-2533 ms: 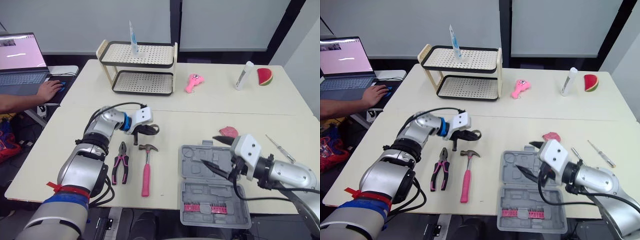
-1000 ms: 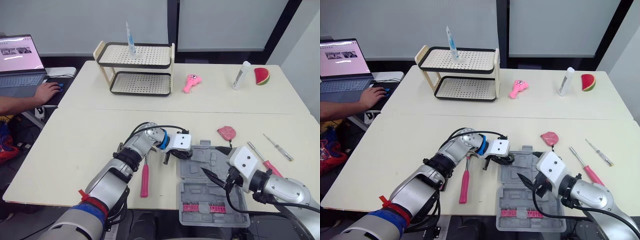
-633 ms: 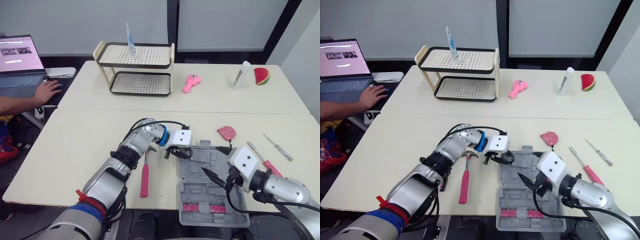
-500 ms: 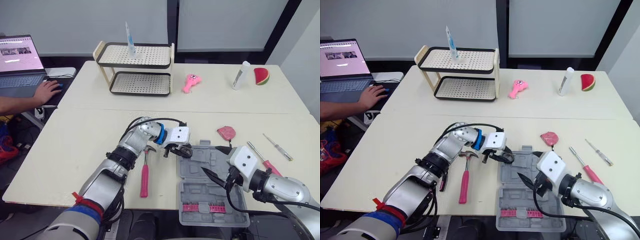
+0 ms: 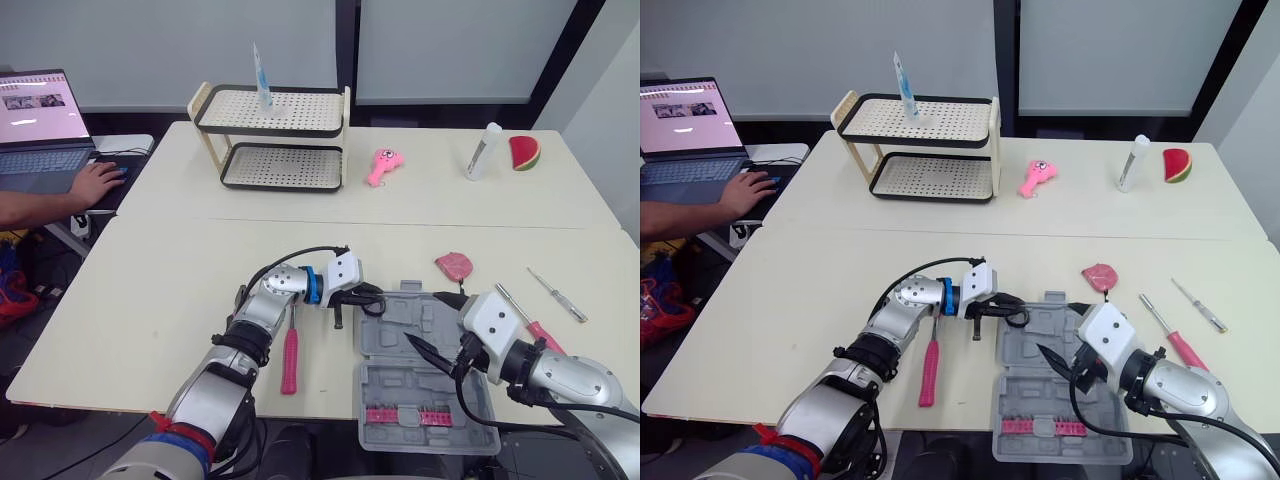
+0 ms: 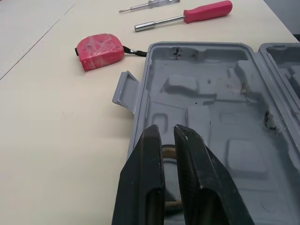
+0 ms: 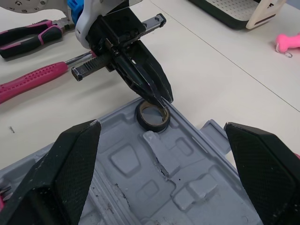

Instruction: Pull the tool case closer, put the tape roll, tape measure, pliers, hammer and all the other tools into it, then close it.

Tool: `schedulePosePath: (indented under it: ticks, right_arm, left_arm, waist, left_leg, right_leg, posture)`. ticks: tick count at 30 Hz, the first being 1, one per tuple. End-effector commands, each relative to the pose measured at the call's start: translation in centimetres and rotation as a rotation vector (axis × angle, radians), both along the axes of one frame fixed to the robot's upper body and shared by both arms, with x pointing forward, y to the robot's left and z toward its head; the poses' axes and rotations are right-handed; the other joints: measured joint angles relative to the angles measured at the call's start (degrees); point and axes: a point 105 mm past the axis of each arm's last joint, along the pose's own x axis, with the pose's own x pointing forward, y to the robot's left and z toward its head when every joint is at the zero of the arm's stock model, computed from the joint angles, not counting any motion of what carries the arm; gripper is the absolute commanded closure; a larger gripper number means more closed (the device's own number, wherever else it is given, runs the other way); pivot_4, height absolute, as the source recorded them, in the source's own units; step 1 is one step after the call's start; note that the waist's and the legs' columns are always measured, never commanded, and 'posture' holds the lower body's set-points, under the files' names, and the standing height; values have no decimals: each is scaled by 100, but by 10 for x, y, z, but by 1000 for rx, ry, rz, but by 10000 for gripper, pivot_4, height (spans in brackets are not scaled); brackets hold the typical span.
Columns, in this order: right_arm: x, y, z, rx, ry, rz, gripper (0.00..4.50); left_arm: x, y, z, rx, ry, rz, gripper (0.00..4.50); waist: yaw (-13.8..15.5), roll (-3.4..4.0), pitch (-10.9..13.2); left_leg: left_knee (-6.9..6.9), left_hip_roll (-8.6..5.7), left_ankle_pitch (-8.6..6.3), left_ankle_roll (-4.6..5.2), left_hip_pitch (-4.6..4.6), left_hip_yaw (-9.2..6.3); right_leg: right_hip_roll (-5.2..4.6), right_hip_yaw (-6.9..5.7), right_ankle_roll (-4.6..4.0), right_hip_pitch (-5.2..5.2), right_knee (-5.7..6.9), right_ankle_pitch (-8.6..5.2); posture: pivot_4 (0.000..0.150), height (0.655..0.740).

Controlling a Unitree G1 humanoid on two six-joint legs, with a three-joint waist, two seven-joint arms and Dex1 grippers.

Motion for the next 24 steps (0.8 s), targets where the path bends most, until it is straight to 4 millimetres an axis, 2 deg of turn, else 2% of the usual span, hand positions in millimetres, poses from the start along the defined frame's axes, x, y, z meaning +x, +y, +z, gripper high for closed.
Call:
schedulePosePath:
  ticks: [1, 6, 12, 16, 21, 24]
  right_arm:
    - [0, 0, 10, 3, -48, 0, 0]
    - [0, 0, 10, 1, -47, -1, 0]
    - [-1, 0, 11, -1, -47, -2, 0]
    - [0, -2, 11, -2, -49, -7, 0]
    - [9, -9, 15, -9, -71, -18, 0]
    - [17, -22, 22, -6, -86, -39, 0]
  left_arm:
    - [1, -6, 5, -33, -25, -4, 40328]
    - [1, -10, -2, -26, -22, -2, 40328]
    - [-2, -11, -33, 117, -14, 14, 40328]
    - [-1, -9, -32, 112, -8, 12, 40328]
    - [8, -5, -10, 19, -33, 36, 40328]
    - [19, -1, 29, -97, -75, 43, 40328]
  waist:
    - [0, 0, 0]
    - [-4, 0, 0]
    - [-1, -3, -2]
    - [2, -3, -4]
    - [-16, -3, -4]
    - [-11, -3, -4]
  left_leg:
    - [0, 0, 0, 0, 0, 0]
    - [0, 0, 0, 0, 0, 1]
    - [0, 0, 0, 0, 0, 2]
    - [0, -1, 0, 0, 3, 2]
    - [0, 0, 0, 0, 4, 2]
    - [0, 0, 0, 0, 3, 0]
  right_leg:
    - [0, 0, 0, 0, 0, 0]
    - [0, 0, 0, 0, 1, 0]
    - [0, 0, 0, 0, 0, 0]
    - [0, 1, 0, 1, 1, 0]
    - [0, 2, 0, 0, 2, 0]
    - [0, 0, 0, -2, 6, 0]
  posture:
    - [1500, 7400]
    - [1500, 7400]
    - [1500, 7400]
    - [1500, 7400]
    - [1500, 7400]
    - [1500, 7400]
